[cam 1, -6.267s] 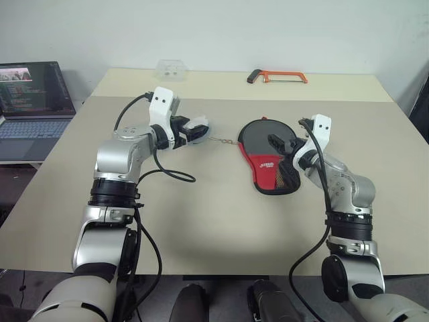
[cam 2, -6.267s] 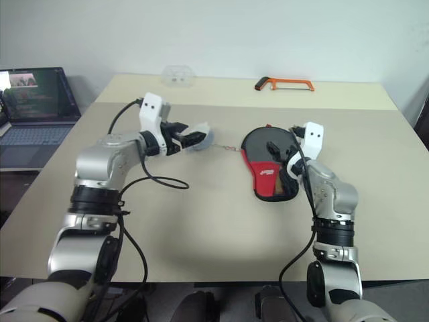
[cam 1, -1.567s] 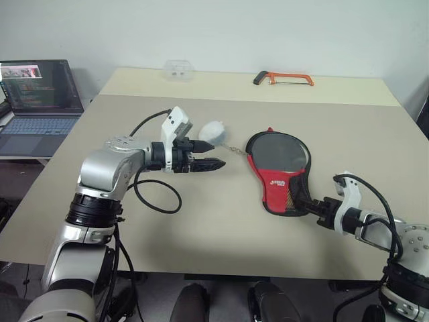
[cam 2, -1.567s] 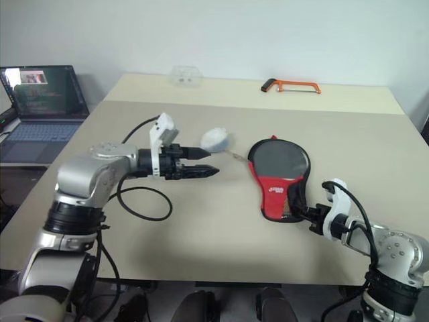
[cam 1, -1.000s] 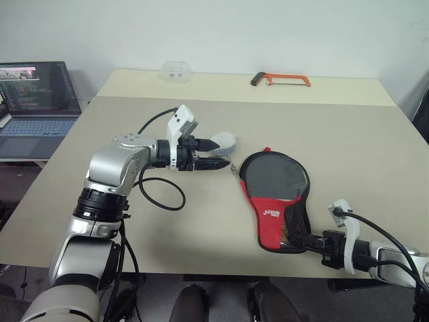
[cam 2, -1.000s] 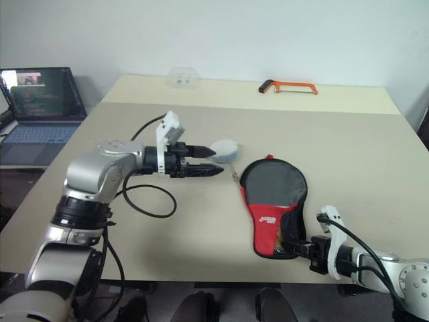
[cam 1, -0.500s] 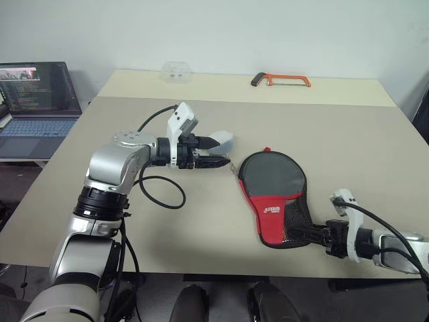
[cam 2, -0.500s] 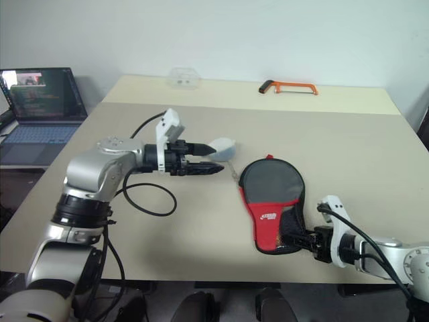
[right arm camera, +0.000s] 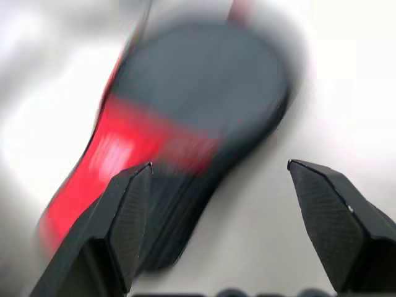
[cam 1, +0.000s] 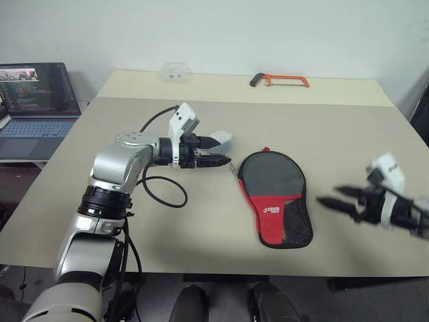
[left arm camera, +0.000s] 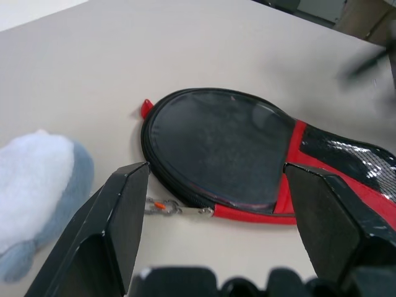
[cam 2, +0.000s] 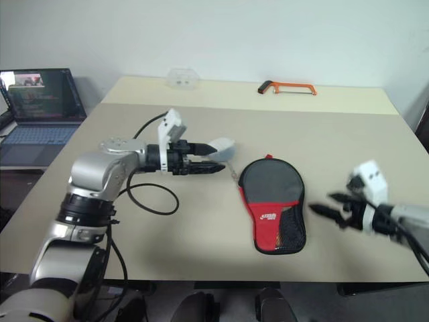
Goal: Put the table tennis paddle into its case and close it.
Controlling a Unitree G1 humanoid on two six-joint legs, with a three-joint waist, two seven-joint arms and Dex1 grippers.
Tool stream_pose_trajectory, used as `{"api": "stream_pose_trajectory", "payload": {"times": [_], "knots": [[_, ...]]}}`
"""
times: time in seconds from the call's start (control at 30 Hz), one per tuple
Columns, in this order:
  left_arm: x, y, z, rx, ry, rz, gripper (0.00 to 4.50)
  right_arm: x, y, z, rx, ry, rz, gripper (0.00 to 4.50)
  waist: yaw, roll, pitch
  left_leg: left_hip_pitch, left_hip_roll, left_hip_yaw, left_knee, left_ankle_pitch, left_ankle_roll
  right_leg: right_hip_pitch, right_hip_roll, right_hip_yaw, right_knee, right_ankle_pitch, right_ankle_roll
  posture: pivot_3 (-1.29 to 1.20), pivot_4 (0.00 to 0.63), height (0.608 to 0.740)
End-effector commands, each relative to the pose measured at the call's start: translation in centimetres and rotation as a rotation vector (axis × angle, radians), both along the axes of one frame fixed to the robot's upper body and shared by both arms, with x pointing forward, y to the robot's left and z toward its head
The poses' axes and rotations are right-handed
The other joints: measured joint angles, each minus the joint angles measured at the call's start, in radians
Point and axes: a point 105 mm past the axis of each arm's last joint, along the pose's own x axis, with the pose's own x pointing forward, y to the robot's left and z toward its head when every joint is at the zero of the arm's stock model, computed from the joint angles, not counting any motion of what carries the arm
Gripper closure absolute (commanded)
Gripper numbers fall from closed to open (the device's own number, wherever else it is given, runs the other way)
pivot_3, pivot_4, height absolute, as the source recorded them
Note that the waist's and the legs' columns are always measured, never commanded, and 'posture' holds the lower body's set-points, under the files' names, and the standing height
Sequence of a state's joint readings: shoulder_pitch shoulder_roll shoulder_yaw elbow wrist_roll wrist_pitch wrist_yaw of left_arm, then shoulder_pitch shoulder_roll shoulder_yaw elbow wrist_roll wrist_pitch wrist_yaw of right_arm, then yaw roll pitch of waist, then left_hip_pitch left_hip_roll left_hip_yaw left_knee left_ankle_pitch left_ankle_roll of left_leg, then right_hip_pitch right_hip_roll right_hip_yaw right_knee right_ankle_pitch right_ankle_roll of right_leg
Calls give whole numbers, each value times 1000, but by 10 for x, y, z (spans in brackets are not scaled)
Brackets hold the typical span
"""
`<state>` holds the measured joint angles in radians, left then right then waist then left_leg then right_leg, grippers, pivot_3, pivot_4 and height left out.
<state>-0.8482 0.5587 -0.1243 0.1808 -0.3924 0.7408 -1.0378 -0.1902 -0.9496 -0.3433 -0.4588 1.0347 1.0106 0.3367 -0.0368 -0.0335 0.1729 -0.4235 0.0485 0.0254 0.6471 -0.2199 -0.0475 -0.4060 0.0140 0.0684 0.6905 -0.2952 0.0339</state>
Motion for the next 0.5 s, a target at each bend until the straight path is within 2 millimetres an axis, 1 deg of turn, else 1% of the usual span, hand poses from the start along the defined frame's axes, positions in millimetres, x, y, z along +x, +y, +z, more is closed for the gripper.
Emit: {"api": "stream_pose_trajectory", "payload": {"times": [0.03, 0.07, 0.1, 0.13, 0.17, 0.2, 0.27, 0.33, 0.37, 0.43, 0.5], "knots": [[11, 4, 22, -38, -82, 66, 726, 15, 23, 31, 25, -199, 8, 678, 1, 0, 0, 0, 0, 0, 0, 0, 0, 0, 0, 0, 0, 0, -1, 0, 150, 740], [15, 5, 25, -45, -91, 91, 726, 20, 35, 39, 20, -285, 16, 678, 2, 0, 0, 0, 0, -1, 0, 0, 0, 0, 1, 0, 0, 1, -1, 0, 150, 740], [19, 6, 27, -44, -104, 117, 726, 25, 47, 42, 2, -347, 22, 678, 2, 0, 0, 0, 0, -1, 0, 0, 0, 0, 1, 0, 0, 1, -2, 0, 150, 740], [22, 8, 29, -41, -114, 138, 726, 30, 58, 40, -11, -376, 19, 678, 1, 0, 0, 0, 1, -1, 0, 0, 0, 0, 1, 1, 0, 1, -2, 0, 150, 740], [24, 8, 30, -39, -121, 151, 726, 33, 64, 37, -20, -390, 16, 678, 3, 0, 0, 0, 1, 0, 0, 0, 0, 0, 1, 1, 0, 1, -2, 0, 150, 740], [26, 8, 32, -50, -123, 160, 726, 43, 65, 29, -48, -401, -43, 678, 4, 0, 0, -1, 0, 0, -1, 0, 0, -1, 0, 1, 0, 1, -2, 0, 150, 740], [28, 8, 35, -64, -126, 170, 726, 55, 69, 16, -69, -406, -109, 678, 5, 0, 0, -2, 0, 0, 0, 0, 0, -1, 0, 0, -1, 1, -2, 0, 150, 740], [29, 11, 38, -66, -132, 189, 726, 57, 84, 3, -31, -373, -88, 314, 9, 0, 0, -3, 0, 1, 0, 0, 0, -2, -1, 0, -2, 1, -2, 0, 150, 740], [29, 14, 39, -64, -132, 199, 726, 55, 93, -4, -12, -350, -63, 47, 10, 0, 0, -4, 0, 1, 0, 0, 0, -2, -1, 0, -2, 1, -3, 0, 150, 740], [29, 17, 40, -63, -127, 211, 726, 52, 103, -10, 20, -322, -26, 17, 10, 0, 0, -5, 0, 0, 0, 0, 0, -3, -1, 0, -2, 1, -3, 0, 150, 740], [31, 18, 39, -60, -123, 230, 726, 52, 107, -17, 16, -308, -16, 17, 9, 0, 0, -5, 0, 0, 0, 0, 0, -4, -1, 0, -2, 1, -3, 0, 150, 740]]}}
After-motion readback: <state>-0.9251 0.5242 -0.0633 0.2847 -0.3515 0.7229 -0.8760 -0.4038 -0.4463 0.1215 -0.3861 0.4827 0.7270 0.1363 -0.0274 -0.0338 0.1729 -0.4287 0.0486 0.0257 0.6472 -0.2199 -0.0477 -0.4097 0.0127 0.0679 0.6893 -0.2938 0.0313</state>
